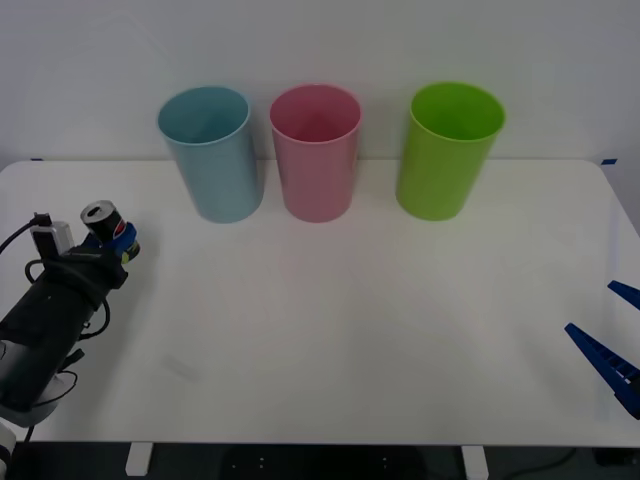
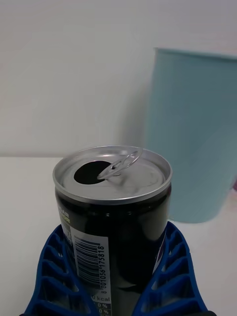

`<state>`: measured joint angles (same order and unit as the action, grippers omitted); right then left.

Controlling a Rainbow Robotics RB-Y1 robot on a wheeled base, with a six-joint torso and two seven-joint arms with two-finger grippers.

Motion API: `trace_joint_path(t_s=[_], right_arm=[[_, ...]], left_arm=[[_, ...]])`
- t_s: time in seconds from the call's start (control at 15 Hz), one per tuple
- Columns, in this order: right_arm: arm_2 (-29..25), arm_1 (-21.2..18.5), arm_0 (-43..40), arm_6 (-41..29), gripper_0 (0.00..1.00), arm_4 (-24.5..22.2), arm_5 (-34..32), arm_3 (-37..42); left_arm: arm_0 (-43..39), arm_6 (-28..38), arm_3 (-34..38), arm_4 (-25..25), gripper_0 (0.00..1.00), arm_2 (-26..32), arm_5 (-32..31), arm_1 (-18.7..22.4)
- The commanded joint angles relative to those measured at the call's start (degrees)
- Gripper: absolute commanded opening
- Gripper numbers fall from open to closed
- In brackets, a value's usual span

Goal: Grasp the object on the table and drop it into the matching bin: aluminum can to the light blue bin, PET bottle to the pink bin.

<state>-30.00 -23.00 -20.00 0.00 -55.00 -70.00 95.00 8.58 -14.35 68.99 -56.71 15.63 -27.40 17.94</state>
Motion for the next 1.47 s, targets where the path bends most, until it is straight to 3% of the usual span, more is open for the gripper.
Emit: trace_joint_path(t_s=[0.07, 0.47, 1.2, 1.47], right_arm=[[0.00, 0.00, 0.00, 0.00, 1.00, 0.00, 0.00, 0.00], [0.00, 0.00, 0.00, 0.00, 1.00, 0.00, 0.00, 0.00], [0.00, 0.00, 0.00, 0.00, 1.00, 0.00, 0.00, 0.00], [0.00, 0.00, 0.00, 0.00, 1.00, 0.00, 0.00, 0.00]], left_arm=[[-2.43, 1.60, 5.36, 1.34, 0.00, -0.77, -0.02, -0.01], [-3.57, 5.56, 13.01, 1.34, 0.00, -1.04, 0.24, -0.01], [-2.25, 29.81, 27.42, -9.12, 0.00, -1.04, 2.79, -0.01], [2.05, 32.89, 27.34, -12.64, 0.00, -1.39, 4.55, -0.01]])
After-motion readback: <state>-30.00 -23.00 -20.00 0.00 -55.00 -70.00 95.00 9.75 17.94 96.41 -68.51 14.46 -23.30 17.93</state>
